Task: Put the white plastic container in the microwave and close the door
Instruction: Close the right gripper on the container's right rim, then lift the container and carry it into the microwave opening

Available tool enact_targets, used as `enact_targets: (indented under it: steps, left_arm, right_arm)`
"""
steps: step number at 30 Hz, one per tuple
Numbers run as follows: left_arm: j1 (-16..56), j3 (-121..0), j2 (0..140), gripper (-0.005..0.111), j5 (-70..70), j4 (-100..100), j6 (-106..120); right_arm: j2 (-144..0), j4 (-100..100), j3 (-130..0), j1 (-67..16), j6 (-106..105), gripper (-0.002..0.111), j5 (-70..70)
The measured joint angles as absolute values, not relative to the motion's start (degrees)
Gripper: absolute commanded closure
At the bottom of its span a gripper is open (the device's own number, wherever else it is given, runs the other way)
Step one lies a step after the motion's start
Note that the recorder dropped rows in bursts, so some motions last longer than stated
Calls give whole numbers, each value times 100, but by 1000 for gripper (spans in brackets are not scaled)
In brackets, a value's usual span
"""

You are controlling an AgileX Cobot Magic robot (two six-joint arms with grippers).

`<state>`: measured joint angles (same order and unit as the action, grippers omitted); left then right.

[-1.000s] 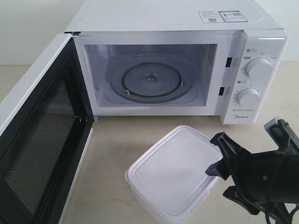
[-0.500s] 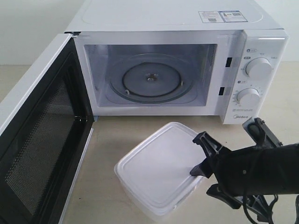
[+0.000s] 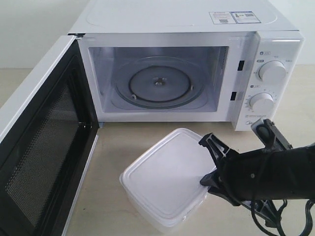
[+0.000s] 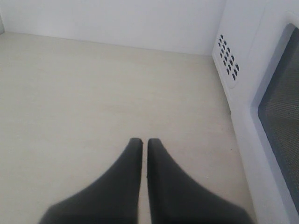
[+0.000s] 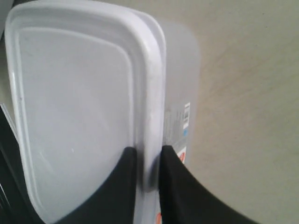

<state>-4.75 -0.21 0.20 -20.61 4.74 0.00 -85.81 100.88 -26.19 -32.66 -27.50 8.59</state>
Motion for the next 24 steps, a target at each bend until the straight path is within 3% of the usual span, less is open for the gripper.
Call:
enact_targets:
  steps: [11, 24]
  left_arm:
    - [-475, -21, 20, 102, -2061, 474, 0]
    - [-475, -21, 20, 102, -2061, 474, 33]
  right_arm:
    - [-7818, 10051, -2568, -3266, -3368, 108, 208]
    - [-7713, 10051, -2486, -3266, -3975, 108, 633]
